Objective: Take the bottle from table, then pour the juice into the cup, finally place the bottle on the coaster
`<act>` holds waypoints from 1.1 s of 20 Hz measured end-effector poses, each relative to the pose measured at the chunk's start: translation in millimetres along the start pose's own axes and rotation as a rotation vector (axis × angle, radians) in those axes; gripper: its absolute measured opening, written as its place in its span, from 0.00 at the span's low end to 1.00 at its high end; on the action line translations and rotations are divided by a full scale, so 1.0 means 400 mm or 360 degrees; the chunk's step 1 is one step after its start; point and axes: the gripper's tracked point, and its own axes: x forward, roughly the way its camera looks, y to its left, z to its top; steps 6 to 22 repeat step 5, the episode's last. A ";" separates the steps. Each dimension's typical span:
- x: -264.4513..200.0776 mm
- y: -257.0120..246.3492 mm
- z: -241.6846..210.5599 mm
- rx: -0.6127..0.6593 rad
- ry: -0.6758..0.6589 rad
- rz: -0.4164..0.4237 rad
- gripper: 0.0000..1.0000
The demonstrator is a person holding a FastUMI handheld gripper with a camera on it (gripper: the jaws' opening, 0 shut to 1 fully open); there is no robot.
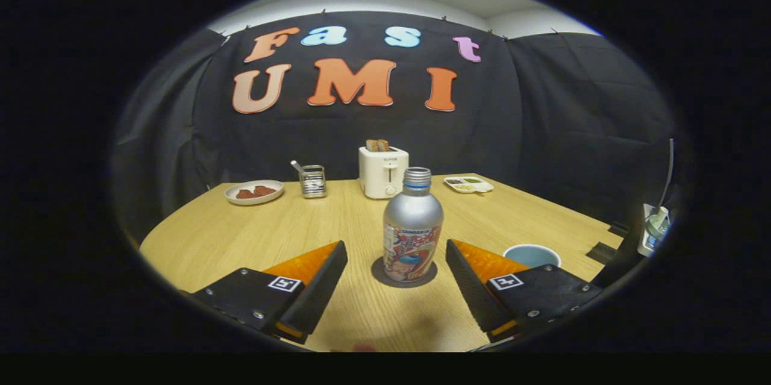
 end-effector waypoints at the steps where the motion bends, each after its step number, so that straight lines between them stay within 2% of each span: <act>1: -0.027 0.024 0.003 -0.0002 -0.0005 0.0050 0.97; 5: -0.119 0.090 0.046 -0.0011 -0.0111 0.0165 0.97; 22: -0.119 0.090 0.046 -0.0011 -0.0111 0.0165 0.97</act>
